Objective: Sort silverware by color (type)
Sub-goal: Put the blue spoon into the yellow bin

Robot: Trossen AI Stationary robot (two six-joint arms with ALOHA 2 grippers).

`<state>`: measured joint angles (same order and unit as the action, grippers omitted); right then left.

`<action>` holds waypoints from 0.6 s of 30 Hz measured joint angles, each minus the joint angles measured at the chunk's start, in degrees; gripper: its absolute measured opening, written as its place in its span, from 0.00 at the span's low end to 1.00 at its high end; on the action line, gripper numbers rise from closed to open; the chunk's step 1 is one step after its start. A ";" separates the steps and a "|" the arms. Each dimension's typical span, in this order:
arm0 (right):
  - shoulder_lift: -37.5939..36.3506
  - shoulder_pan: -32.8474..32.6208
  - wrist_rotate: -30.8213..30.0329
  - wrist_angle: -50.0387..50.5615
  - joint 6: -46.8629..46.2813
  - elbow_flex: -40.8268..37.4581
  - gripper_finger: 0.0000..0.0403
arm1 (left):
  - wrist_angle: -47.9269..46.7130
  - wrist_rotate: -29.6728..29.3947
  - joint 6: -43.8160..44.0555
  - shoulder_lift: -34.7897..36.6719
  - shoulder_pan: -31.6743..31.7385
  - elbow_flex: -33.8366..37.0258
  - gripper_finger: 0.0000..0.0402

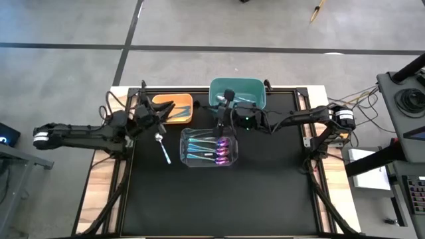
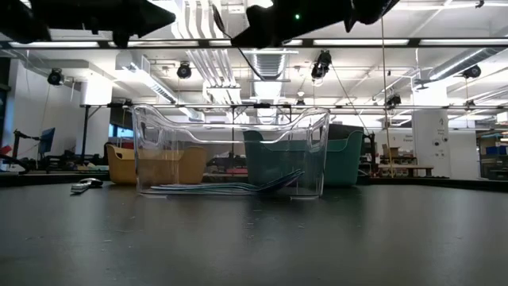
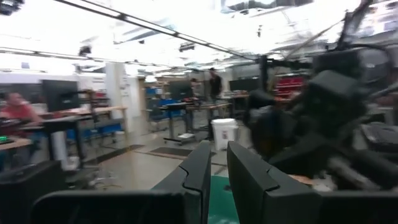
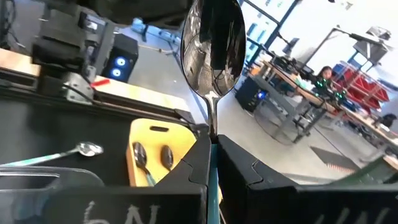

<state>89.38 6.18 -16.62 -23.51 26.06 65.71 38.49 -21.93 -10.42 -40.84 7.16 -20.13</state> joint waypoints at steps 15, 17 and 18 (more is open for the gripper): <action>0.37 1.38 -1.92 0.19 1.08 -3.69 0.02 | -21.86 6.53 6.74 -10.00 5.07 -12.94 0.15; 0.37 1.38 -3.15 0.20 2.21 -3.77 0.02 | -23.32 6.53 6.98 -10.24 5.07 -13.46 0.18; 0.37 1.38 -3.83 0.22 2.84 -3.78 0.02 | -23.70 6.53 6.98 -10.27 5.07 -13.63 0.20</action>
<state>89.76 7.55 -20.45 -23.29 28.90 61.93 14.78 -15.40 -3.44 -51.11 12.23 -33.76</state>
